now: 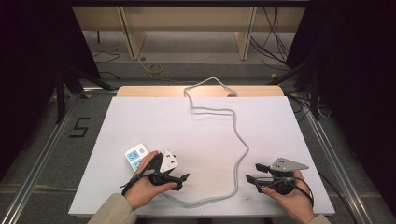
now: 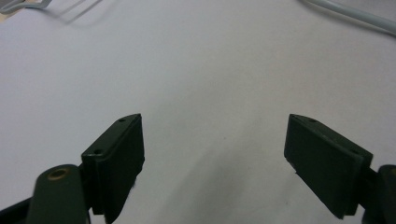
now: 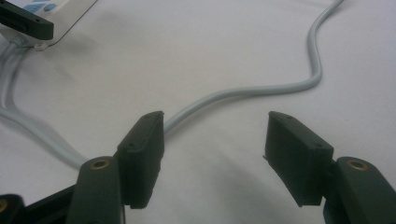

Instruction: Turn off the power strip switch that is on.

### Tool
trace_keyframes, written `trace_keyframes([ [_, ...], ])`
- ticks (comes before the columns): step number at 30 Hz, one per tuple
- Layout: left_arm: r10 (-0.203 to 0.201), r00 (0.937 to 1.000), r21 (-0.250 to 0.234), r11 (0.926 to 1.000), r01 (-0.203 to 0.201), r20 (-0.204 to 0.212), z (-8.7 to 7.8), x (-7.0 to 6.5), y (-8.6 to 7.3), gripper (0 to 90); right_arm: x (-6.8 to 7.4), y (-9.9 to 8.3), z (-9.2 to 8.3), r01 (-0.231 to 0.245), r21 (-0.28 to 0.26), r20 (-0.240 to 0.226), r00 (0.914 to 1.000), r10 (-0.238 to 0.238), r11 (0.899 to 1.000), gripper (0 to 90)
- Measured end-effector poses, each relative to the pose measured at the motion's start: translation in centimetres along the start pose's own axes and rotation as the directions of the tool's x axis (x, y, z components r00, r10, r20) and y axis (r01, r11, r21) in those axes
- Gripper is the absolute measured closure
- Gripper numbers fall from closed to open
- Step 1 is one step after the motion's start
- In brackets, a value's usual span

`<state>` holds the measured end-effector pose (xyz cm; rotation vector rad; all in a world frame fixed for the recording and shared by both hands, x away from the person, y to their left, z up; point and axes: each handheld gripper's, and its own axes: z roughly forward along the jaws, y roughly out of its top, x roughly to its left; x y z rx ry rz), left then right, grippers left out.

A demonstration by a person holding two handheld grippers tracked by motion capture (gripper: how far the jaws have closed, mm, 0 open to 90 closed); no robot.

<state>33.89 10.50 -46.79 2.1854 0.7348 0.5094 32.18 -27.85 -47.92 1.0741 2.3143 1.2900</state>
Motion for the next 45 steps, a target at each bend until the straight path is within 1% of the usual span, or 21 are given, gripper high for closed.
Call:
trace_keyframes([
  [4, 0.002, 1.0000, 0.002, 1.0000, -0.002, -0.005, 0.0, 0.0, 0.1, 22.2, 0.0, 0.0, 0.1, 0.002, 0.001, -0.001, 1.0000, -0.002, 1.000, 38.5],
  [7, -0.002, 1.0000, 0.000, 1.0000, 0.002, 0.004, -0.1, 0.0, 0.1, 27.7, 0.1, 0.0, 0.0, 0.000, 0.001, -0.002, 1.0000, 0.000, 1.000, 38.5],
  [8, -0.004, 1.0000, 0.002, 1.0000, 0.004, 0.003, -0.1, 0.0, 0.2, 27.7, 0.1, 0.0, 0.0, 0.000, 0.001, -0.002, 1.0000, 0.000, 1.000, 38.5],
  [9, -0.007, 1.0000, 0.003, 1.0000, 0.007, 0.002, -0.2, 0.0, 0.3, 37.7, 0.1, 0.0, 0.1, 0.000, 0.002, -0.003, 1.0000, 0.000, 1.000, 38.5],
  [10, -0.006, 1.0000, 0.004, 1.0000, 0.006, 0.000, -0.3, 0.0, 0.4, 43.5, 0.1, 0.0, 0.1, 0.001, 0.002, -0.003, 1.0000, -0.001, 1.000, 38.5],
  [11, -0.008, 0.9999, 0.004, 1.0000, 0.008, -0.010, -0.4, 0.1, 0.5, 43.5, 0.1, 0.0, 0.1, 0.001, 0.002, -0.003, 1.0000, -0.001, 1.000, 38.5],
  [12, -0.009, 0.9997, 0.005, 0.9999, 0.009, -0.021, -0.5, 0.0, 0.6, 50.4, 0.1, 0.0, 0.1, 0.000, 0.004, -0.003, 1.0000, 0.000, 1.000, 38.5],
  [13, 0.005, 0.9997, 0.009, 0.9999, -0.005, -0.026, -0.6, 0.1, 0.8, 57.6, 0.1, 0.0, 0.1, 0.003, 0.005, -0.003, 1.0000, -0.003, 1.000, 38.5],
  [14, 0.014, 0.9996, 0.012, 0.9998, -0.014, -0.024, -0.7, 0.1, 0.9, 70.2, 0.1, 0.0, 0.1, 0.003, 0.006, -0.004, 1.0000, -0.003, 1.000, 38.5],
  [16, 0.022, 0.9996, 0.028, 0.9994, -0.021, -0.017, -0.7, 0.2, 0.9, 78.5, 0.1, 0.0, 0.2, 0.006, 0.008, -0.003, 1.0000, -0.006, 1.000, 38.5],
  [18, 0.026, 0.9995, 0.034, 0.9991, -0.026, -0.019, -0.7, 0.2, 0.8, 85.5, 0.1, 0.0, 0.2, 0.009, 0.010, -0.003, 1.0000, -0.008, 1.000, 38.5],
  [19, 0.029, 0.9994, 0.041, 0.9988, -0.028, -0.018, -0.7, 0.2, 0.8, 85.5, 0.1, 0.0, 0.2, 0.009, 0.010, -0.003, 1.0000, -0.008, 1.000, 38.5],
  [21, 0.042, 0.9990, 0.051, 0.9979, -0.041, -0.018, -0.7, 0.2, 0.9, 89.3, 0.2, 0.0, 0.2, 0.011, 0.010, -0.003, 0.9999, -0.011, 1.000, 38.5],
  [22, 0.049, 0.9986, 0.053, 0.9975, -0.048, -0.020, -0.7, 0.2, 1.0, 89.4, 0.2, 0.0, 0.2, 0.012, 0.009, -0.003, 0.9999, -0.012, 1.000, 38.5],
  [25, 0.048, 0.9986, 0.053, 0.9975, -0.047, -0.024, -0.8, 0.1, 1.3, 89.5, 0.2, 0.0, 0.2, 0.013, 0.011, -0.002, 0.9999, -0.012, 1.000, 38.5],
  [33, 0.021, 0.9993, 0.066, 0.9976, -0.019, -0.030, -1.1, 0.3, 1.4, 89.5, 0.2, 0.0, 0.2, 0.017, 0.018, 0.000, 0.9999, -0.017, 1.000, 38.6],
  [36, -0.001, 0.9992, 0.064, 0.9980, 0.003, -0.040, -1.2, 0.4, 1.4, 89.6, 0.3, 0.0, 0.2, 0.017, 0.017, 0.000, 0.9998, -0.017, 1.000, 38.6],
  [38, -0.004, 0.9991, 0.071, 0.9974, 0.007, -0.043, -1.3, 0.6, 1.4, 89.6, 0.2, 0.0, 0.3, 0.020, 0.017, 0.000, 0.9998, -0.020, 1.000, 38.6],
  [41, -0.019, 0.9986, 0.067, 0.9975, 0.022, -0.049, -1.4, 0.8, 1.4, 89.6, 0.3, 0.0, 0.3, 0.019, 0.018, 0.000, 0.9998, -0.019, 1.000, 38.6],
  [43, -0.019, 0.9985, 0.067, 0.9975, 0.023, -0.051, -1.5, 0.9, 1.4, 89.6, 0.3, 0.0, 0.3, 0.020, 0.018, 0.001, 0.9998, -0.020, 1.000, 38.6],
  [45, -0.027, 0.9982, 0.067, 0.9973, 0.031, -0.053, -1.5, 0.9, 1.4, 89.6, 0.3, 0.0, 0.3, 0.019, 0.017, 0.001, 0.9998, -0.019, 1.000, 38.6],
])
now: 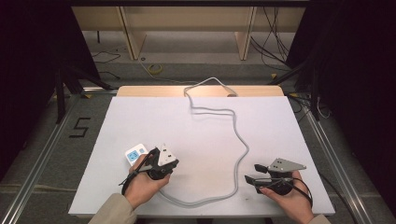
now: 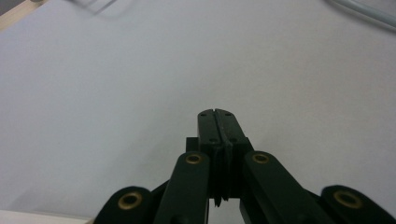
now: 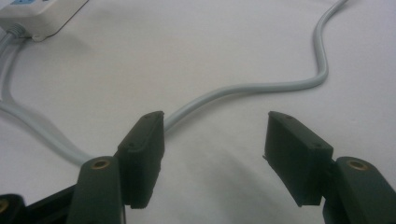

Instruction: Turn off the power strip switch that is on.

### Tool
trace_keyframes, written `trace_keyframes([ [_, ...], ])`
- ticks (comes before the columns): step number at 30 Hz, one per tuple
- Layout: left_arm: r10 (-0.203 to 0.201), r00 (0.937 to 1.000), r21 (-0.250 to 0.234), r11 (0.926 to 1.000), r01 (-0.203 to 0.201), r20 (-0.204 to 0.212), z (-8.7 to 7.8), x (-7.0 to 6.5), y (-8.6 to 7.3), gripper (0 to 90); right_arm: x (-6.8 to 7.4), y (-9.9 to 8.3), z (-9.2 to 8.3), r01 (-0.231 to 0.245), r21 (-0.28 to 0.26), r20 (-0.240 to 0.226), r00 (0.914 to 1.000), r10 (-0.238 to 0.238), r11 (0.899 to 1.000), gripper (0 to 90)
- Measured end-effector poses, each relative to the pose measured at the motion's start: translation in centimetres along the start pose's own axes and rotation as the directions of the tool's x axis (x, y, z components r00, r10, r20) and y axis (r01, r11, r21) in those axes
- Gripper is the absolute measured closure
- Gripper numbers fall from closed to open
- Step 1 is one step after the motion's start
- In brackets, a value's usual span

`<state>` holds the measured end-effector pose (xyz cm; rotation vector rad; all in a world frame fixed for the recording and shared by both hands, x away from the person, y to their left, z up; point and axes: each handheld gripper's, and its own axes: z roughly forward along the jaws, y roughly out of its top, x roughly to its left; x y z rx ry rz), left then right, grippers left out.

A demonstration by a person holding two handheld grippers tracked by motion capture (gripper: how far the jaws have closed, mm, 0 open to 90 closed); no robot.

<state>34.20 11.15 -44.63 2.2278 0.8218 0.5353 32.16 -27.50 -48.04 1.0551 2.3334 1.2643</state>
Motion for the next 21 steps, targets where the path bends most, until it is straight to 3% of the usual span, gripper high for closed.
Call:
trace_keyframes([
  [21, -0.044, 0.9982, 0.005, 0.9990, 0.044, -0.040, -0.68, 0.95, -0.16, 89.5, 0.05, 0.03, 0.02, 0.006, -0.001, -0.002, 1.0000, -0.006, 1.000, 38.5],
])
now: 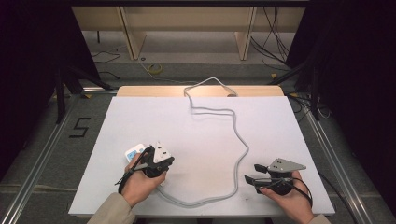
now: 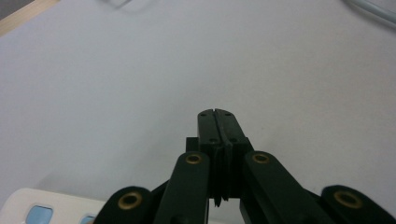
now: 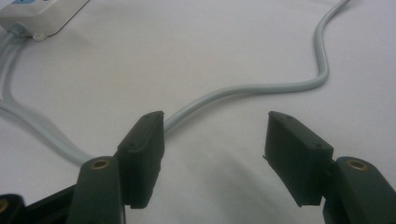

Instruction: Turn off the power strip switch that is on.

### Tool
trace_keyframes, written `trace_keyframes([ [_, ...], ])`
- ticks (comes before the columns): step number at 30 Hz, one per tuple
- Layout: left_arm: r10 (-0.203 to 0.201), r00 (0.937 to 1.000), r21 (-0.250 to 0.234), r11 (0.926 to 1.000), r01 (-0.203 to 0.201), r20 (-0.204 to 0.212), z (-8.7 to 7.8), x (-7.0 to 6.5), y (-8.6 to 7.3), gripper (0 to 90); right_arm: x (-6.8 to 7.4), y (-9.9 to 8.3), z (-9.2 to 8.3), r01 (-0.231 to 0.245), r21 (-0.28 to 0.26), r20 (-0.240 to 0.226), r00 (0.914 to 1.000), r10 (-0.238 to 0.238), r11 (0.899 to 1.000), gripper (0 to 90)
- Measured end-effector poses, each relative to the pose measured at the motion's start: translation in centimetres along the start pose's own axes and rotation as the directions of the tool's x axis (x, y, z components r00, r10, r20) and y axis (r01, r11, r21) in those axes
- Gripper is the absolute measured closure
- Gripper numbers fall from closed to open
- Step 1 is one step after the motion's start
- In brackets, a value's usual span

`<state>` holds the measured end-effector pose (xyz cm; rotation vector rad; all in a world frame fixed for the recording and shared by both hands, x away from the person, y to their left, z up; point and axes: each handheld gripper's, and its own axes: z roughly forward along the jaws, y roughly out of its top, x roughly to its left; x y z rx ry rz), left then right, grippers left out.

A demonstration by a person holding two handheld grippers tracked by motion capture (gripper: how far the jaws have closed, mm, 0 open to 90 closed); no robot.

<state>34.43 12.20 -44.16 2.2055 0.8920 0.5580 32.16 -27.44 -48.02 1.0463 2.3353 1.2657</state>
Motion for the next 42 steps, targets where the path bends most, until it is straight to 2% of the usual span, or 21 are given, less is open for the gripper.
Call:
trace_keyframes([
  [9, 0.002, 0.9998, 0.005, 1.0000, -0.002, -0.020, -0.1, 0.3, -0.1, 89.5, 0.0, 0.0, 0.0, 0.011, -0.002, -0.006, 0.9999, -0.011, 1.000, 38.4],
  [14, -0.013, 0.9996, -0.002, 0.9999, 0.013, -0.026, -0.2, 0.4, -0.2, 89.5, 0.1, 0.1, -0.1, 0.014, -0.003, -0.010, 0.9999, -0.014, 1.000, 38.4],
  [42, -0.041, 0.9970, 0.031, 0.9986, 0.043, -0.065, -0.7, 1.5, -0.5, 89.5, 0.3, 0.2, -0.1, 0.039, 0.013, -0.002, 0.9992, -0.039, 0.999, 38.6],
])
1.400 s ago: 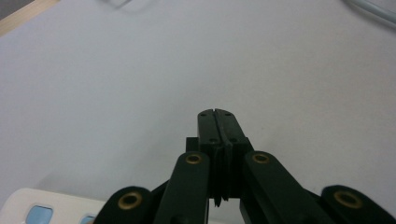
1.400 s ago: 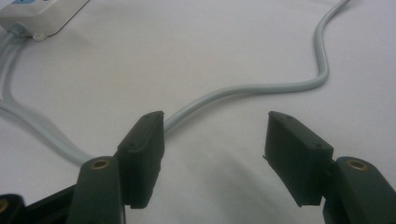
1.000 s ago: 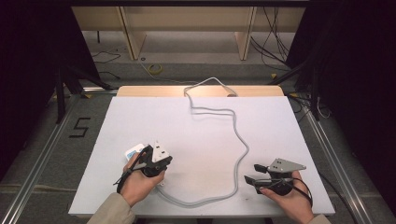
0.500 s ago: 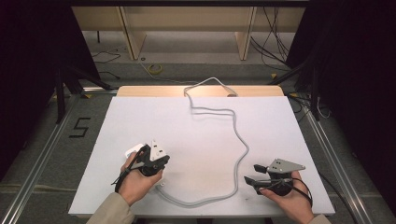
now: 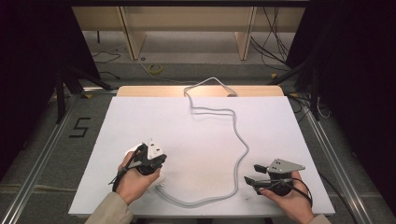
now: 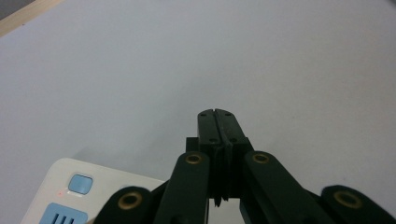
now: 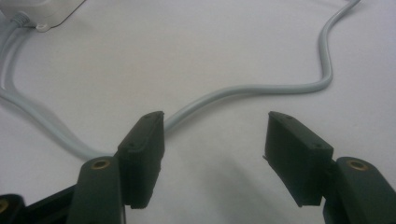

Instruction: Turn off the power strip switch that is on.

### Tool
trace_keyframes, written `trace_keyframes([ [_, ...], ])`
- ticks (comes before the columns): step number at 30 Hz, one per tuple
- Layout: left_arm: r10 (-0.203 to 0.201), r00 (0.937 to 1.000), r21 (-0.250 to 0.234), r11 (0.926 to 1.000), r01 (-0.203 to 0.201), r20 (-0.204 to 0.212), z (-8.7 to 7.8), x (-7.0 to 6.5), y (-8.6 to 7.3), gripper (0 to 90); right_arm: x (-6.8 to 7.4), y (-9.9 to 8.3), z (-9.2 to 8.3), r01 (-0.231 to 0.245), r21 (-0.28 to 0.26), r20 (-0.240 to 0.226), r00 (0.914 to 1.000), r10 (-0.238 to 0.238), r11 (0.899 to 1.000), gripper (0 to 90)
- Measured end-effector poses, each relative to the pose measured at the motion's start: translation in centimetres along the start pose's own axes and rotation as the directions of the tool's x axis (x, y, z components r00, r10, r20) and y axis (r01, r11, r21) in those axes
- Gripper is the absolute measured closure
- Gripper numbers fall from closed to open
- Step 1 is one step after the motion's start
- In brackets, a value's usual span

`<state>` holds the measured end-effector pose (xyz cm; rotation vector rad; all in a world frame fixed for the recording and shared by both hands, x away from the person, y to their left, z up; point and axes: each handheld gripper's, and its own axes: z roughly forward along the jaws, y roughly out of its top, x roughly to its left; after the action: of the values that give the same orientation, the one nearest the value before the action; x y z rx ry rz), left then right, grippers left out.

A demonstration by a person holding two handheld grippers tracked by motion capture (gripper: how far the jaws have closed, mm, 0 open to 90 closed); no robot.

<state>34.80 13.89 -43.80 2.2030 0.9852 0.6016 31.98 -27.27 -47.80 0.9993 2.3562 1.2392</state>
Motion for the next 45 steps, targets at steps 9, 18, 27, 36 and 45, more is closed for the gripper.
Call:
trace_keyframes([
  [9, -0.015, 0.9998, 0.000, 0.9999, 0.015, -0.010, -0.1, 0.2, -0.1, 89.6, 0.0, 0.0, 0.0, 0.002, 0.001, 0.001, 1.0000, -0.002, 1.000, 38.6],
  [18, -0.022, 0.9995, 0.009, 0.9997, 0.022, -0.023, -0.3, 0.6, -0.2, 89.6, 0.0, 0.0, 0.0, 0.001, 0.002, 0.002, 1.0000, -0.001, 1.000, 38.4],
  [27, -0.022, 0.9990, 0.018, 0.9996, 0.023, -0.038, -0.4, 0.9, -0.3, 89.6, 0.0, 0.0, 0.0, -0.001, 0.003, 0.004, 1.0000, 0.001, 1.000, 38.3],
  [36, -0.035, 0.9979, 0.021, 0.9991, 0.036, -0.055, -0.6, 1.4, -0.4, 89.6, -0.1, 0.0, 0.0, -0.001, 0.002, 0.008, 1.0000, 0.001, 1.000, 38.0],
  [45, -0.049, 0.9964, 0.036, 0.9980, 0.052, -0.069, -0.8, 1.9, -0.7, 89.6, 0.0, 0.0, -0.1, -0.001, 0.003, 0.010, 1.0000, 0.001, 1.000, 37.8],
])
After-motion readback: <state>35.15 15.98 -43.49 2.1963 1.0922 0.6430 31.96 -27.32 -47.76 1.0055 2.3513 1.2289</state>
